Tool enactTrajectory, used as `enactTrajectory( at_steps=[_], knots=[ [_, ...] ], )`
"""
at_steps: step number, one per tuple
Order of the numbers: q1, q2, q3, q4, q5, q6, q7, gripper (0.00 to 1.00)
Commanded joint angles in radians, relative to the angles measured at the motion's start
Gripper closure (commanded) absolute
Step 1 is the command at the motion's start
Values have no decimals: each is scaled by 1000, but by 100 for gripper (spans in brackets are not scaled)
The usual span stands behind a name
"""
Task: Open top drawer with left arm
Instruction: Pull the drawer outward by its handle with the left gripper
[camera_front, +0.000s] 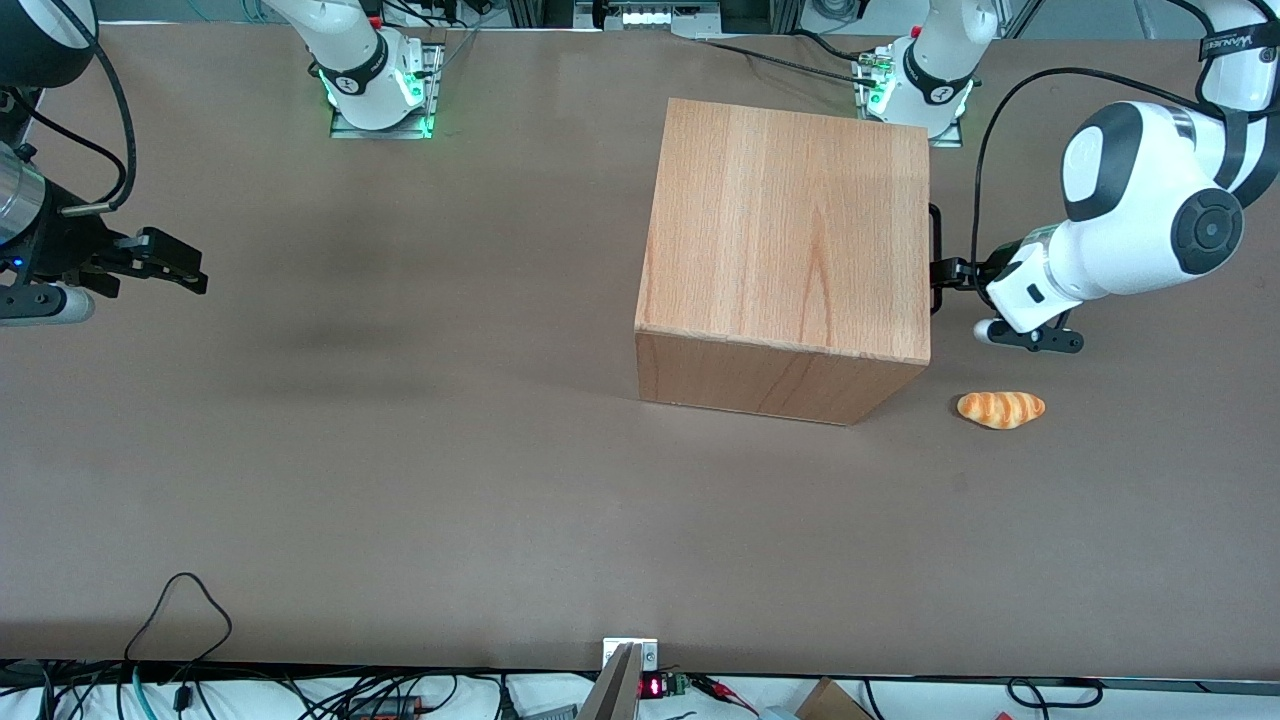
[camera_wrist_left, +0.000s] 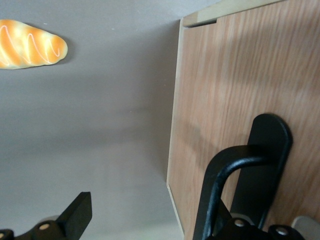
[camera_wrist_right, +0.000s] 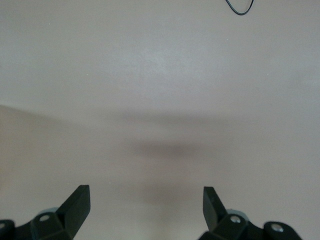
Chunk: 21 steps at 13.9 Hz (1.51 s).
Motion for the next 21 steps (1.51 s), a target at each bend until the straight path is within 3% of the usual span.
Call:
enactTrajectory(
  at_steps=[1, 12, 21],
  knots=[
    [29, 21, 3, -4, -1, 29, 39, 0],
    [158, 53, 3, 5, 80, 81, 90, 0],
    [290, 87, 9, 25, 85, 119, 173, 0]
  ],
)
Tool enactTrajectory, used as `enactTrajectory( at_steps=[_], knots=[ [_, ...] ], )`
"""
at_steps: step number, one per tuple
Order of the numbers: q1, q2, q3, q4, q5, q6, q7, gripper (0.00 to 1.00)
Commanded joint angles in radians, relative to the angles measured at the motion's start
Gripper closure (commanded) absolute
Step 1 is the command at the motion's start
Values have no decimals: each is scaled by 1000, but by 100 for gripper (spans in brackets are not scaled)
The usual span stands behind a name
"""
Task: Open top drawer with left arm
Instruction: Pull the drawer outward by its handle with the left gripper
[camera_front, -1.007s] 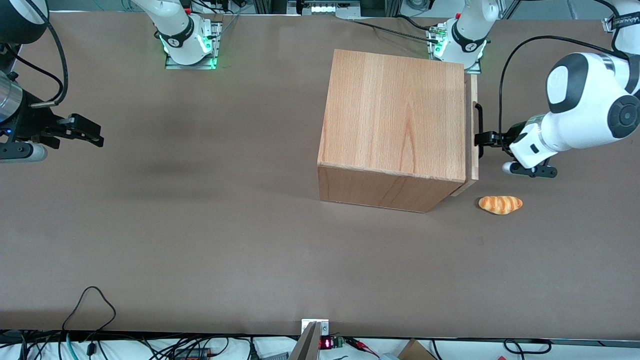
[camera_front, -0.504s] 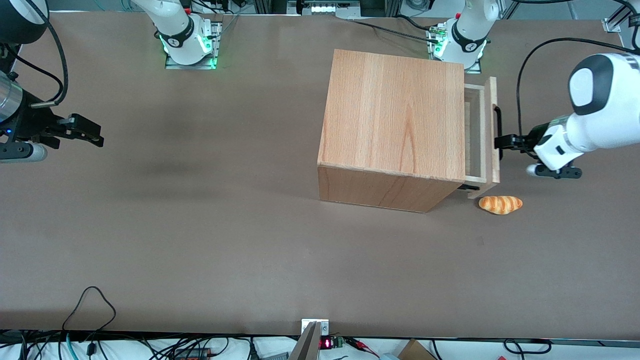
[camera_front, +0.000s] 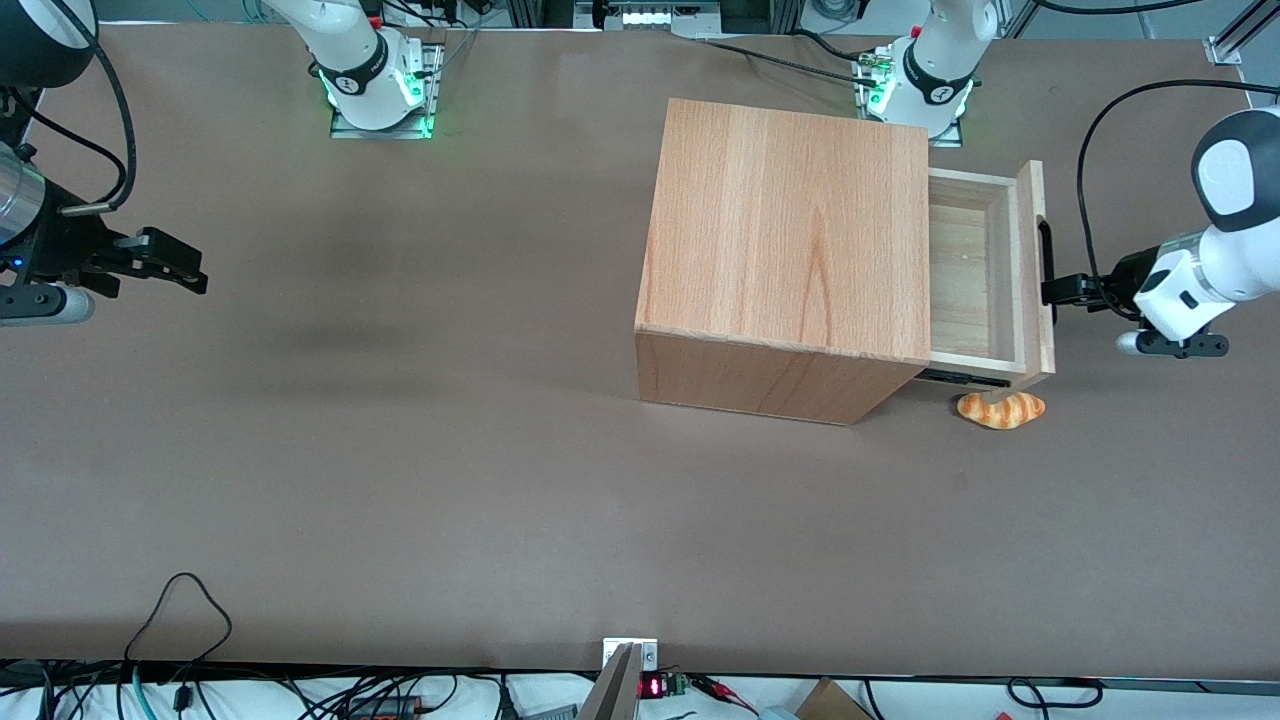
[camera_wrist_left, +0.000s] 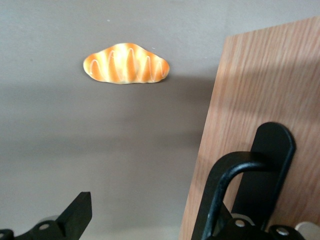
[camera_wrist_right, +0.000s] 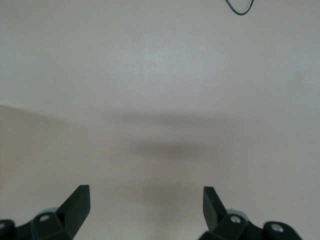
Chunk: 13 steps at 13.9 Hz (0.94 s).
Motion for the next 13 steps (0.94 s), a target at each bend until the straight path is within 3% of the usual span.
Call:
enactTrajectory(
  at_steps=[1, 5, 13],
  knots=[
    [37, 75, 1, 32, 50, 52, 15, 0],
    [69, 92, 1, 51, 88, 54, 32, 0],
    [89, 106, 1, 104, 70, 34, 41, 0]
  ],
)
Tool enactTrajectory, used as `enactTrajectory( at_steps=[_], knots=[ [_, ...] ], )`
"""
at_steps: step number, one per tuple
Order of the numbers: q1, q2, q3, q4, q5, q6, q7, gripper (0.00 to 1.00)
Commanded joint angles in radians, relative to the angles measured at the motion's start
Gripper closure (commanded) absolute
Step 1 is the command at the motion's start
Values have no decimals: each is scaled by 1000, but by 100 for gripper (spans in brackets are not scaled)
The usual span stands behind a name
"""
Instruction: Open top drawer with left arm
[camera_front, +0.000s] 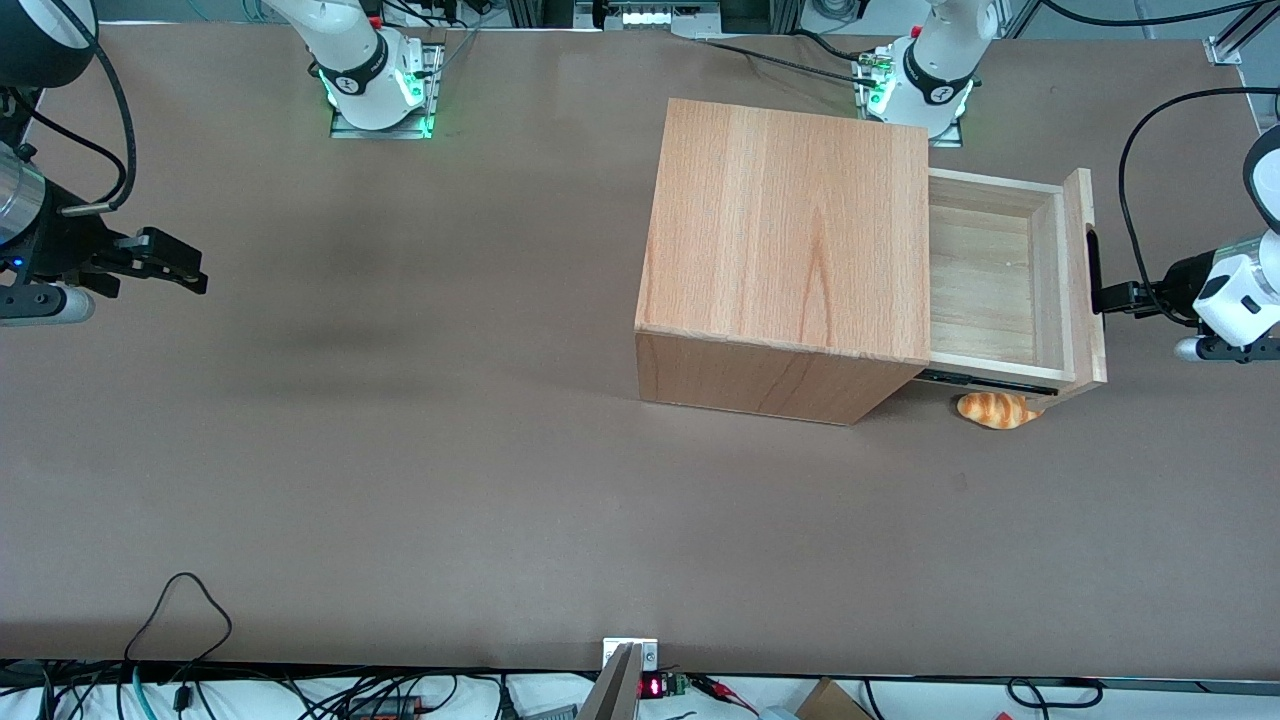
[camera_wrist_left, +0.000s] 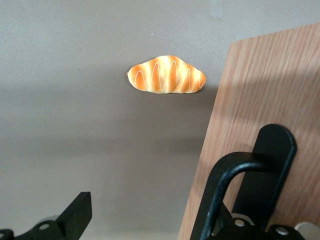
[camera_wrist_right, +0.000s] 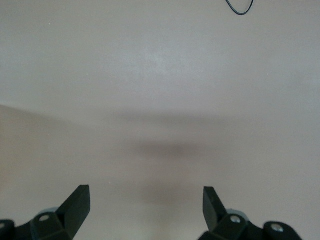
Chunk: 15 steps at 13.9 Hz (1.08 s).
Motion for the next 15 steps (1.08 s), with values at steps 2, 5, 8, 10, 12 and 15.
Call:
enactTrajectory(
  at_steps=[2, 5, 8, 10, 12, 15],
  knots=[
    [14, 72, -1, 87, 24, -24, -3, 0],
    [17, 91, -1, 164, -5, -110, -5, 0],
    [19, 91, -1, 192, -33, -147, -11, 0],
    [19, 91, -1, 224, -33, -179, -13, 0],
    [17, 91, -1, 261, -33, -213, -14, 0],
    [14, 89, -3, 334, -30, -269, -17, 0]
  ],
)
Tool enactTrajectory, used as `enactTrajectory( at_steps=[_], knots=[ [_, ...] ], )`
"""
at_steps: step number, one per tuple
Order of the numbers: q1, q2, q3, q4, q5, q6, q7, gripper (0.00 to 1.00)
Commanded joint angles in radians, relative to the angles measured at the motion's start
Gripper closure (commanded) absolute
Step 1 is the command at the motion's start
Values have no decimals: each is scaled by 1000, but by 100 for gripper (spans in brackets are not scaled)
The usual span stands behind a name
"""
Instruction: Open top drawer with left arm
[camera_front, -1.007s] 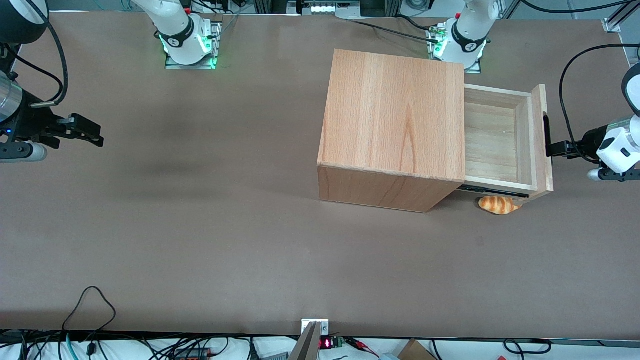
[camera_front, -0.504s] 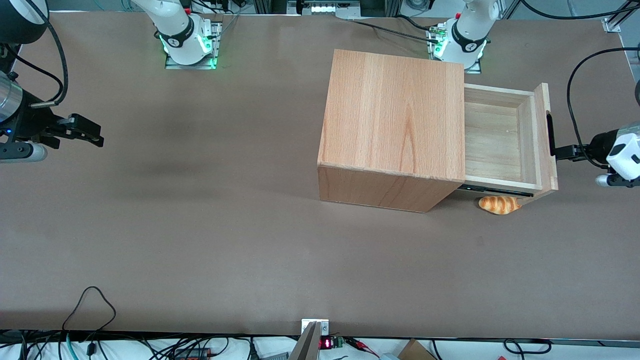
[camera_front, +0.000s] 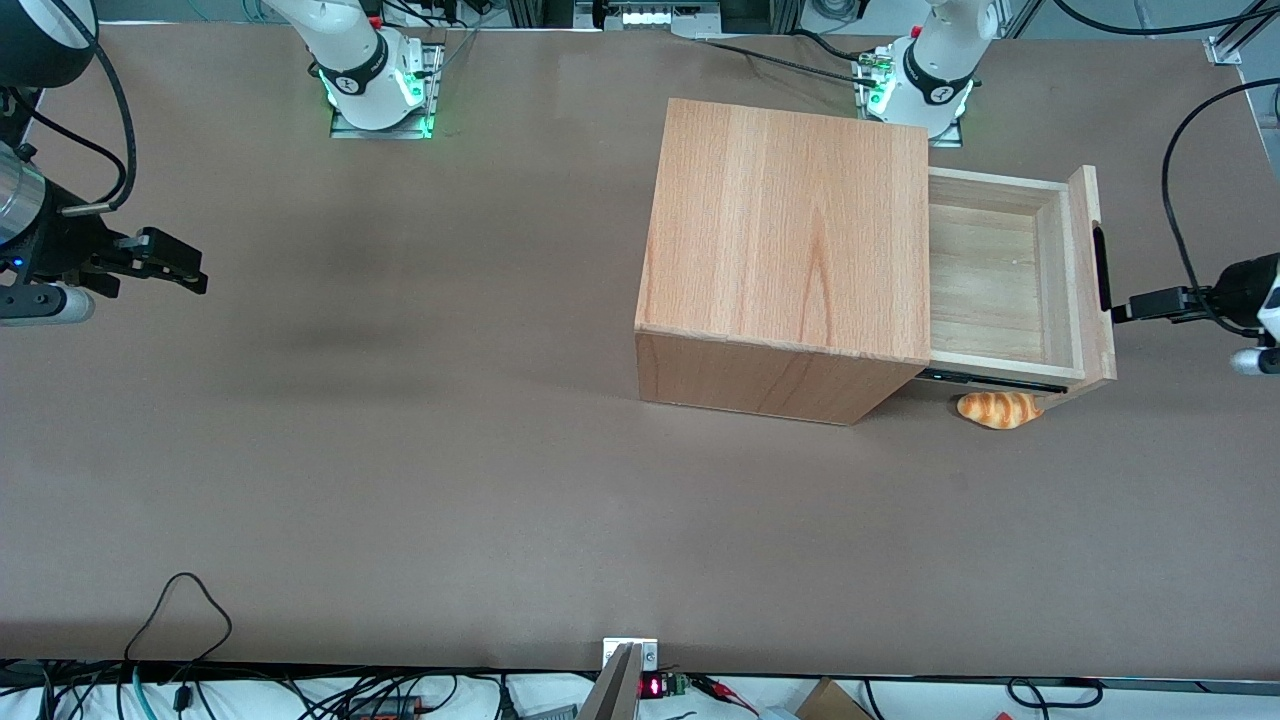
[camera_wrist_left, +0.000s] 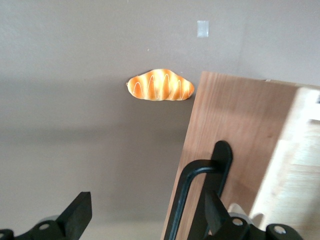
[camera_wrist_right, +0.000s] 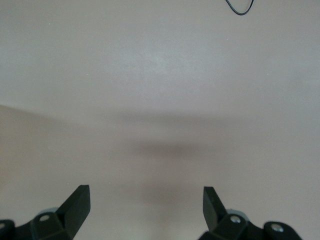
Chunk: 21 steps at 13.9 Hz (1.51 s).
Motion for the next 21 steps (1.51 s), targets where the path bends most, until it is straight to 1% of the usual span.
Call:
enactTrajectory(
  at_steps=[1, 6, 8, 12, 14, 18, 21],
  knots=[
    [1, 17, -6, 106, -12, -81, -8, 0],
    [-11, 4, -22, 193, 8, -136, -34, 0],
    [-37, 2, -22, 241, 53, -157, -37, 0],
    [-181, -36, 23, 252, 102, -159, -51, 0],
    [-270, -55, 79, 252, 114, -159, -57, 0],
    [-309, -104, 93, 245, 114, -148, -91, 0],
    [-315, -145, 93, 232, 117, -138, -126, 0]
  ],
)
